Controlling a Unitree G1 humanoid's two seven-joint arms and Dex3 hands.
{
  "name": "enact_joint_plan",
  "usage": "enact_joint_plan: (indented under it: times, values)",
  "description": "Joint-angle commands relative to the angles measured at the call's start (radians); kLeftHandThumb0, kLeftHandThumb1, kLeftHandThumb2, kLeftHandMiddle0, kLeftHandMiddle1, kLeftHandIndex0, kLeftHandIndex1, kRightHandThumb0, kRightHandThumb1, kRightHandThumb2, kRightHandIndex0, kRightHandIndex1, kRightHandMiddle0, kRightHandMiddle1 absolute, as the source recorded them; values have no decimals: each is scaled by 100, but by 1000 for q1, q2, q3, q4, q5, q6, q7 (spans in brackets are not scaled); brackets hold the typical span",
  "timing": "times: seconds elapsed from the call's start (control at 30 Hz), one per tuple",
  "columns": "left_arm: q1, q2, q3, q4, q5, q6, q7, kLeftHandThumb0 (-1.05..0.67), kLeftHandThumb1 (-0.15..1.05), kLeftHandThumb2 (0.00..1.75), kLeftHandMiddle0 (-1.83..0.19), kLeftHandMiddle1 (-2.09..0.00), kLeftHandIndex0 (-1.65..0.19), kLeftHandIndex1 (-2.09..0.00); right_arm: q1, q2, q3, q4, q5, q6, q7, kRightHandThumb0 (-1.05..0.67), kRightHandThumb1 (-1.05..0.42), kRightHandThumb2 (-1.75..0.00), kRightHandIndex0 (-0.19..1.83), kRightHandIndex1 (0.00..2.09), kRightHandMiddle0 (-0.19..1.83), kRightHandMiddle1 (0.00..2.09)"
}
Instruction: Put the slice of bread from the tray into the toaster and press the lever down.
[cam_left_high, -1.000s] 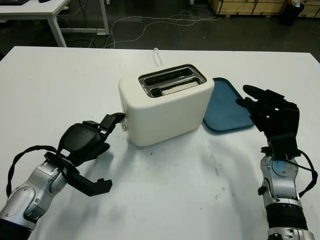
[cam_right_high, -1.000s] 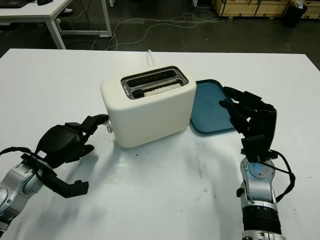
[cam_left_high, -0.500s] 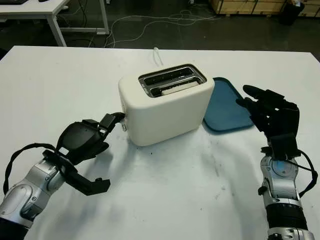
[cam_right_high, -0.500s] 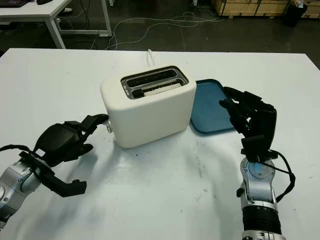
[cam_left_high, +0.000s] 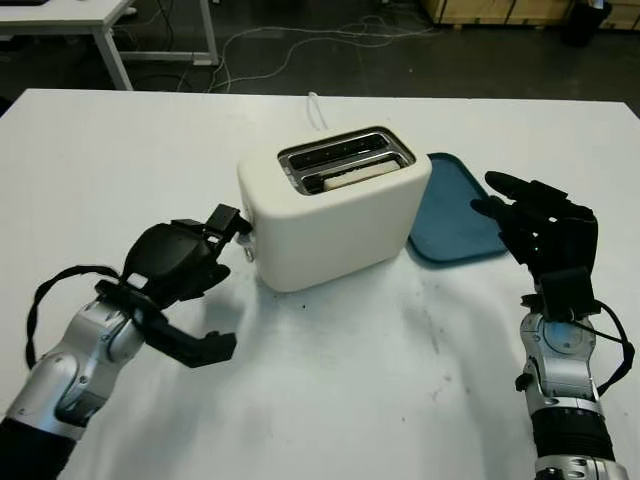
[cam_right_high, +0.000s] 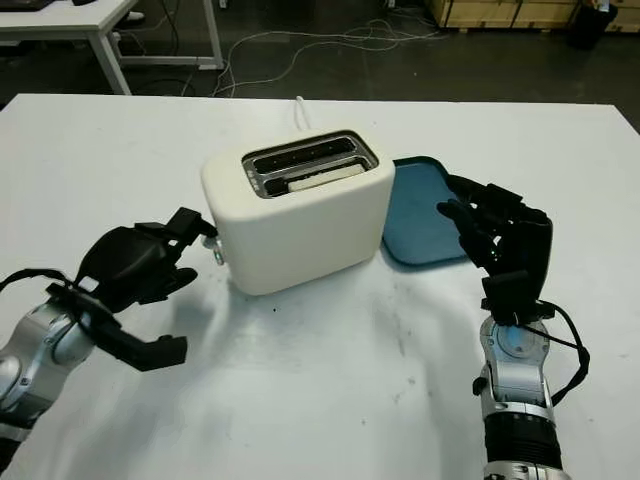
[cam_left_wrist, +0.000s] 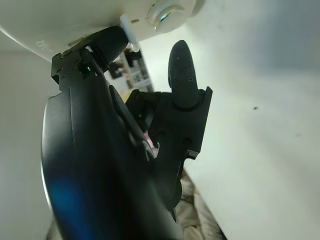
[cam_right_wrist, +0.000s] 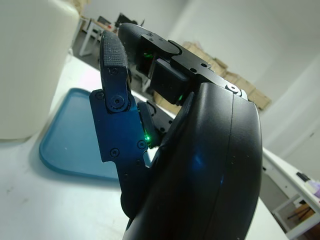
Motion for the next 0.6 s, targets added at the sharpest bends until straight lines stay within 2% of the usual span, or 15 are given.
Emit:
enact_joint_plan:
  times: [0.0, 0.07, 0.1, 0.2, 0.23, 0.3, 0.37, 0.4, 0.5, 0.53, 0.57]
  values:
    - [37, -41, -128, 61, -8, 10, -166, -30, 92, 50, -78, -117, -71, -90, 16, 3, -5, -15, -2, -6, -7, -53, -92, -19, 119, 15, 112, 0]
    - [26, -36, -136, 63, -10, 21, -185, -31, 92, 53, -79, -86, -76, -63, 18, 2, -5, -16, -2, -2, -7, -53, -92, -19, 119, 15, 112, 0]
    - [22, -33, -139, 66, -10, 19, -186, -31, 92, 54, -86, -78, -82, -54, 18, 2, -6, -15, 2, -1, -4, -53, -92, -19, 119, 15, 112, 0]
    - [24, -35, -141, 62, -19, 32, -186, -31, 92, 54, -84, -92, -85, -53, 18, 1, -7, -15, 7, 4, -1, -53, -92, -19, 119, 16, 112, 0]
    - [26, -33, -144, 57, -20, 38, -193, -31, 92, 53, -78, -110, -84, -59, 18, 0, -7, -15, 4, 4, -3, -53, -92, -19, 119, 16, 112, 0]
    - [33, -32, -143, 51, -26, 48, -192, -30, 92, 52, -75, -119, -82, -67, 17, -1, -7, -12, 4, -1, -2, -54, -92, -19, 119, 16, 112, 0]
    - [38, -28, -143, 44, -25, 54, -189, -30, 92, 54, -71, -115, -75, -68, 16, -3, -7, -11, 2, -3, -3, -53, -92, -19, 118, 16, 112, 0]
    - [38, -25, -141, 41, -27, 52, -184, -29, 92, 55, -73, -122, -74, -74, 16, -3, -8, -11, 3, -2, -2, -54, -92, -19, 118, 16, 112, 0]
    - [31, -13, -133, 37, -13, 29, -143, -31, 92, 55, -70, -158, -67, -121, 16, -4, -8, -11, 0, 0, -3, -54, -92, -19, 118, 16, 112, 0]
    - [27, -13, -127, 35, -19, 33, -140, -30, 92, 55, -70, -167, -62, -139, 16, -5, -8, -10, 1, 0, -2, -54, -92, -19, 118, 16, 112, 0]
    - [23, -15, -122, 34, -23, 36, -137, -31, 92, 55, -69, -171, -60, -147, 15, -5, -8, -10, 5, 0, 1, -54, -92, -19, 118, 16, 112, 0]
